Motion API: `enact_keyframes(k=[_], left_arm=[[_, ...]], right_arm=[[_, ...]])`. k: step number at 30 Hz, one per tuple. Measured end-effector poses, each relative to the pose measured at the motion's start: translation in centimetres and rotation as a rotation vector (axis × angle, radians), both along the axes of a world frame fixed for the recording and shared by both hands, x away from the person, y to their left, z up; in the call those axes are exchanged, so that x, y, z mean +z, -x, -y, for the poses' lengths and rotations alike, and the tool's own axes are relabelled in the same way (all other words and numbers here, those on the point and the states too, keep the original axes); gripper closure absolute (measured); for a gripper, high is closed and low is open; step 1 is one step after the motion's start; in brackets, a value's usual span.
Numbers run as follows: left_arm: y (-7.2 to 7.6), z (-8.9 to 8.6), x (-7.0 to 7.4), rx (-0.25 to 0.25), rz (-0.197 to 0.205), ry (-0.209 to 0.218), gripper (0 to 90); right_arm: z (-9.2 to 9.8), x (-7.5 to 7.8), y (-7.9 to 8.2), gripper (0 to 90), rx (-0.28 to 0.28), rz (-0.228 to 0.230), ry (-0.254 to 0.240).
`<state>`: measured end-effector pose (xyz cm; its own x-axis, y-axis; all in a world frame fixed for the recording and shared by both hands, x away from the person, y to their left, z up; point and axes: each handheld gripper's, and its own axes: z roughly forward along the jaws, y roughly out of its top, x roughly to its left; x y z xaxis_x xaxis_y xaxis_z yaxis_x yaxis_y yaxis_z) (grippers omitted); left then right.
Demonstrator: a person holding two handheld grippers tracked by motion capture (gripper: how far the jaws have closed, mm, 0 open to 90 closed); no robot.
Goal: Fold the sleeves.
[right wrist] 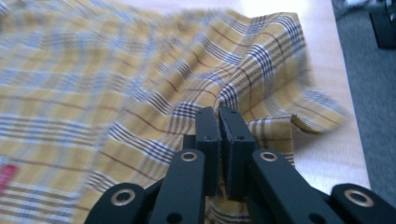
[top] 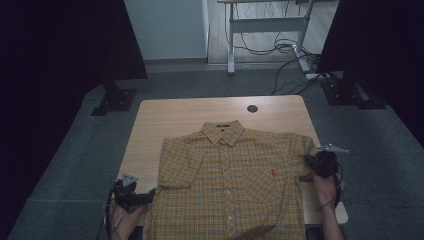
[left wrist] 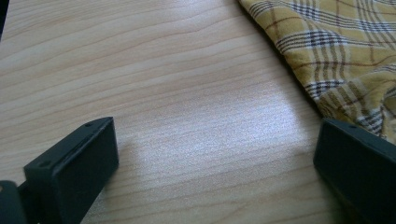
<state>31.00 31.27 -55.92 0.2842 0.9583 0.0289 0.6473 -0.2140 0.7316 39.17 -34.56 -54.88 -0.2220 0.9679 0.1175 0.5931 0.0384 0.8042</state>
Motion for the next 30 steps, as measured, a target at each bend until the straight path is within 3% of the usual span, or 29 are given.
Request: enact_keyframes(k=[4,9,16,22,30], left_arm=[[0.0,0.0,0.0,0.000,0.000,0.000,0.0],[0.0,0.0,0.0,0.001,0.000,0.000,0.0],[0.0,0.0,0.0,0.001,-0.001,0.000,0.0],[0.0,0.0,0.0,0.001,-0.001,0.000,0.0],[0.0,0.0,0.0,0.001,-0.001,-0.001,0.0]], right_arm=[[-1.5,1.5,0.6,86.4,0.053,0.053,-0.001],[-3.9,2.4,0.7,86.4,0.134,0.068,-0.011],[-6.7,2.2,0.4,86.3,0.211,0.042,-0.017],[-8.1,0.9,-0.2,86.0,0.250,-0.006,-0.010],[-9.7,-0.6,-0.7,84.4,0.301,-0.064,0.041]])
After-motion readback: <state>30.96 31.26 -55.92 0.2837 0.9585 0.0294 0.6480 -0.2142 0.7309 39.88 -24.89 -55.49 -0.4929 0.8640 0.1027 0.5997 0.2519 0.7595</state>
